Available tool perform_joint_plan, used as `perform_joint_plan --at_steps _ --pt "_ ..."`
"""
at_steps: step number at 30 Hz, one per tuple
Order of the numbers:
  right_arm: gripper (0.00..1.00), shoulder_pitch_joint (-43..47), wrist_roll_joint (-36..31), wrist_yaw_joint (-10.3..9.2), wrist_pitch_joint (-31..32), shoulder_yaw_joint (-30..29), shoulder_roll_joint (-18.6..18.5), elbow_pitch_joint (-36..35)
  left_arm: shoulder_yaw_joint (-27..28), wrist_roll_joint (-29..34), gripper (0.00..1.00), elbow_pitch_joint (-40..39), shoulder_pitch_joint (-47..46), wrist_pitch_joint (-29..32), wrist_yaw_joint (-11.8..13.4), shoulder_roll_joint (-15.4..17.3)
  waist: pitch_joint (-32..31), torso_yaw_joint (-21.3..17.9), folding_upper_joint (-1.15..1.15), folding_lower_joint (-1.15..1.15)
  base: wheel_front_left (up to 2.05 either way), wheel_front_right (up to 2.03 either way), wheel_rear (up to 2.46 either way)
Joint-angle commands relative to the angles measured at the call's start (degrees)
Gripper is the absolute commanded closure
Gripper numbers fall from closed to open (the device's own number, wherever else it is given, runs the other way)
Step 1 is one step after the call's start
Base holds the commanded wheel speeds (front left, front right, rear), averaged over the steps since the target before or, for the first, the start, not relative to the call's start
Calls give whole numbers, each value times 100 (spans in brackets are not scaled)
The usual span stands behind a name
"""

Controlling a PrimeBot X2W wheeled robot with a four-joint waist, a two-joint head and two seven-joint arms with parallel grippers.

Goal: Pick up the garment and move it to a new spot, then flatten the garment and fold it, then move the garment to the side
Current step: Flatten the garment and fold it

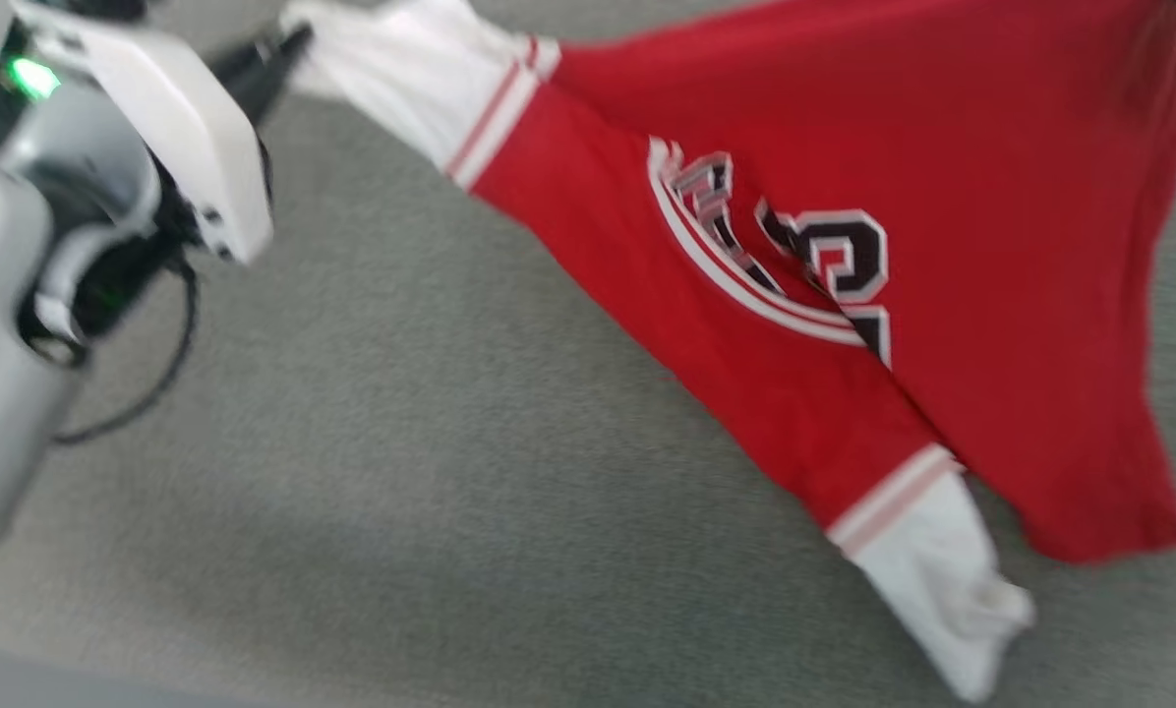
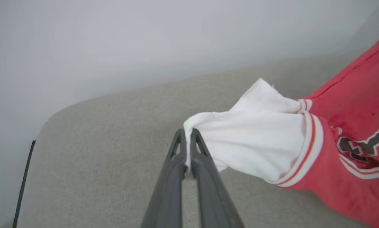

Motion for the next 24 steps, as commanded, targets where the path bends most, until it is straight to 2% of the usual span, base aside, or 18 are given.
perform_joint_plan --at_steps 1,8,15,20,24 --pt "100 82 28 -4 -72 -90 -2 -68 33 92 100 5 -156 40 33 80 -264 -279 0 0 0 0 0" --pt "100 208 -38 -4 -87 -672 106 -500 122 273 100 258 -986 264 -47 186 -638 -682 0 0 0 0 0" --pt "100 253 -235 -4 200 -1220 267 -862 154 380 100 849 -1783 404 -189 34 -755 -939 0 0 0 0 0" --pt "100 114 -518 -4 136 -1430 425 -718 113 626 100 1252 -2165 172 -213 -120 -629 -991 0 0 0 0 0" --pt "100 -319 -1179 -5 -390 -1500 707 -252 101 1057 100 1823 -2795 -569 -187 -410 -328 -1035 0 0 0 0 0"
